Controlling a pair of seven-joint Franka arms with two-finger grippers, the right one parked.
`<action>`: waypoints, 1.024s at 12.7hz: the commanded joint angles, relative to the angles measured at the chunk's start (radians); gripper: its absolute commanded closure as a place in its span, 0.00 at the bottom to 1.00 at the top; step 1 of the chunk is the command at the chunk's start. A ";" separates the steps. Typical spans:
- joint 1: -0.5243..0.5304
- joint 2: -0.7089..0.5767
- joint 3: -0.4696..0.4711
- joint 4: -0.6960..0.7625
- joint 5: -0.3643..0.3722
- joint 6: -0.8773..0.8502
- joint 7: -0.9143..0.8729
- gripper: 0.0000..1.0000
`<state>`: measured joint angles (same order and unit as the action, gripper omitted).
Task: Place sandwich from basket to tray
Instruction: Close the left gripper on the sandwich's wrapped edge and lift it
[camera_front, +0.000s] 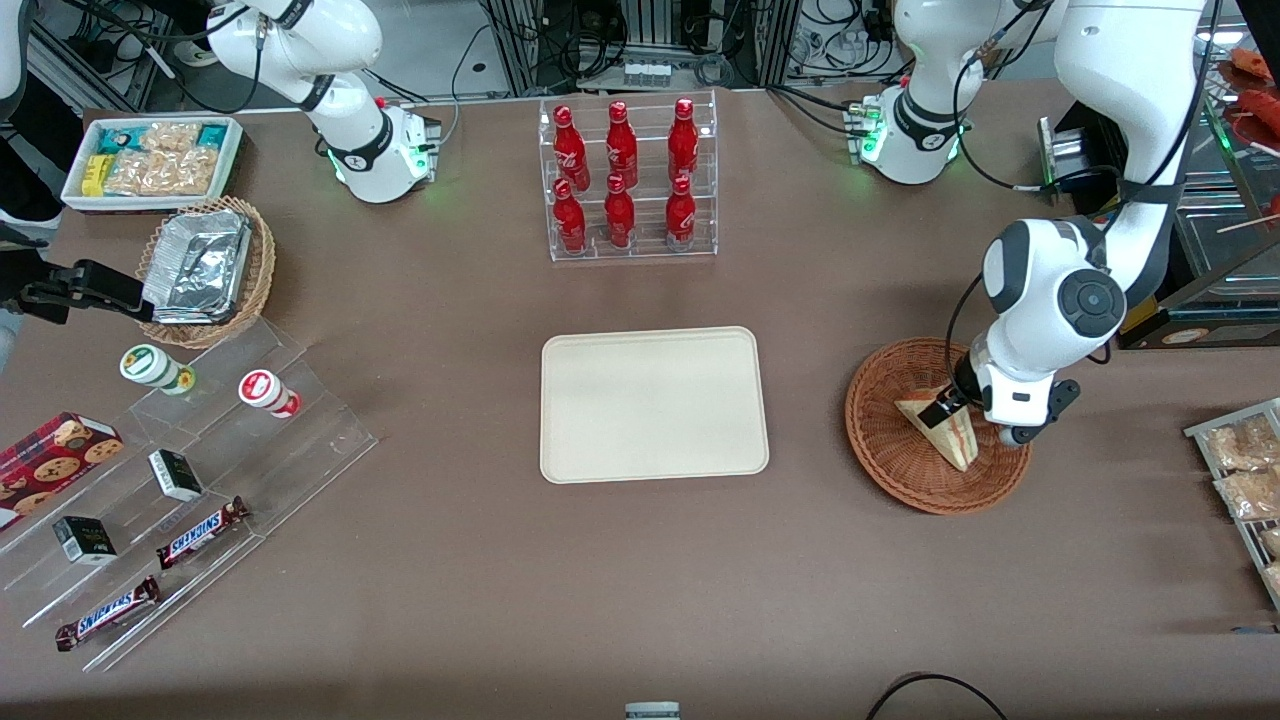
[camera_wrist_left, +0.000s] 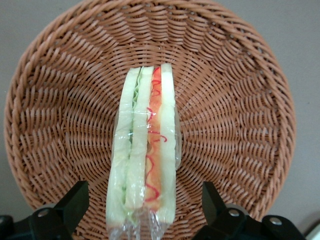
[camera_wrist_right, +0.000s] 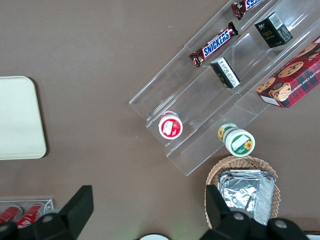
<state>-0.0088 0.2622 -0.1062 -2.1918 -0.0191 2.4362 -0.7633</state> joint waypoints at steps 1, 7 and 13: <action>-0.003 0.037 -0.001 0.012 0.005 0.027 -0.022 0.00; -0.002 0.029 -0.001 0.010 0.043 0.017 -0.011 1.00; -0.035 -0.055 -0.027 0.159 0.050 -0.346 0.113 1.00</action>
<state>-0.0138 0.2304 -0.1186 -2.0958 0.0168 2.1895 -0.6684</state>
